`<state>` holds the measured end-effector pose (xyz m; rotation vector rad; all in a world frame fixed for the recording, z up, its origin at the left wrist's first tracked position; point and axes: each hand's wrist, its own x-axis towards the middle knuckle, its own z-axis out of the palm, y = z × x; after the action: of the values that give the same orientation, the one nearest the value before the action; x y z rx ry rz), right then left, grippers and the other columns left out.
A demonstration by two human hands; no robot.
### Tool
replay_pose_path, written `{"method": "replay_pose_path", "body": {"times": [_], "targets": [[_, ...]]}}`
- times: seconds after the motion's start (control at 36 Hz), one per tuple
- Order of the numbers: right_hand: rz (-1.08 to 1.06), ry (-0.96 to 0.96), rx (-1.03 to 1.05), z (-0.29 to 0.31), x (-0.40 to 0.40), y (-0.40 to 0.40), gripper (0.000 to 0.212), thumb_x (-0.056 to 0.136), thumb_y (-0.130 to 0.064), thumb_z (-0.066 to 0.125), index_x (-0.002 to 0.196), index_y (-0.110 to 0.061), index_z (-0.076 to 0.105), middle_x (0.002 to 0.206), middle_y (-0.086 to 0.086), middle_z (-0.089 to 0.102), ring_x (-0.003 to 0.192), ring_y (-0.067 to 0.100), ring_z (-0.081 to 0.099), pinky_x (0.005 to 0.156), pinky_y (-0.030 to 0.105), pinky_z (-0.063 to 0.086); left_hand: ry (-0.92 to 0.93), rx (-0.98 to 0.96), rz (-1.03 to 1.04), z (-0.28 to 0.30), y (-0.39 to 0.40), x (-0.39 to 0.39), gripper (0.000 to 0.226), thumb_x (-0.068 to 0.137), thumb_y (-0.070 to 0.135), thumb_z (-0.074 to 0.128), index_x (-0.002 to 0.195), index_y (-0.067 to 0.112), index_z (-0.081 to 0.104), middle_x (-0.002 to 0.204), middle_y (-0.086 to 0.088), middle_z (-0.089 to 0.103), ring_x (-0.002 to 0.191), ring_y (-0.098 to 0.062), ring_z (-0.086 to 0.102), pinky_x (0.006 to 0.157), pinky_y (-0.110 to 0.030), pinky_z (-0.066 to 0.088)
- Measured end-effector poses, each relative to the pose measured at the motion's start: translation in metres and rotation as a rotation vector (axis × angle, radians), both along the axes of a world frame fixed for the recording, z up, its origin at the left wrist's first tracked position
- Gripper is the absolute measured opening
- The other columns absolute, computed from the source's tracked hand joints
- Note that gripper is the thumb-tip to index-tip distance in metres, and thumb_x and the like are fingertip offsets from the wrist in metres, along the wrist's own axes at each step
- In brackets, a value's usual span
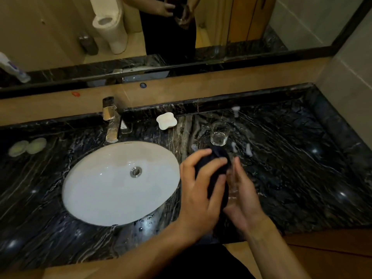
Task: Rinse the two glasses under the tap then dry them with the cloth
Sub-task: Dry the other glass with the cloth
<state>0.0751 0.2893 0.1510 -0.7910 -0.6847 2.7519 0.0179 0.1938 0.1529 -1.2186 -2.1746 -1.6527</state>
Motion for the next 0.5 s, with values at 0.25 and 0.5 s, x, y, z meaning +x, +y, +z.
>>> {"method": "replay_pose_path", "body": {"times": [0.25, 0.5], "targets": [[0.034, -0.065, 0.302, 0.003, -0.006, 0.004, 0.055, 0.084, -0.06, 0.053, 0.125, -0.024, 0.06, 0.104, 0.001, 0.075, 0.083, 0.011, 0.071, 0.063, 0.029, 0.057, -0.628, -0.038, 0.192, 0.01, 0.025, -0.033, 0.019, 0.103, 0.029, 0.049, 0.116, 0.041, 0.056, 0.123, 0.006, 0.056, 0.114, -0.001, 0.054, 0.104, -0.035, 0.045], [-0.198, -0.158, 0.118, 0.003, -0.011, 0.007, 0.083, 0.064, -0.055, 0.084, 0.129, -0.009, 0.061, 0.13, 0.022, 0.063, 0.118, 0.04, 0.062, 0.093, 0.048, 0.054, -0.317, -0.109, 0.061, -0.002, 0.003, 0.012, 0.032, 0.102, 0.029, 0.049, 0.133, 0.031, 0.051, 0.135, 0.003, 0.044, 0.131, -0.006, 0.043, 0.109, -0.017, 0.033]]}}
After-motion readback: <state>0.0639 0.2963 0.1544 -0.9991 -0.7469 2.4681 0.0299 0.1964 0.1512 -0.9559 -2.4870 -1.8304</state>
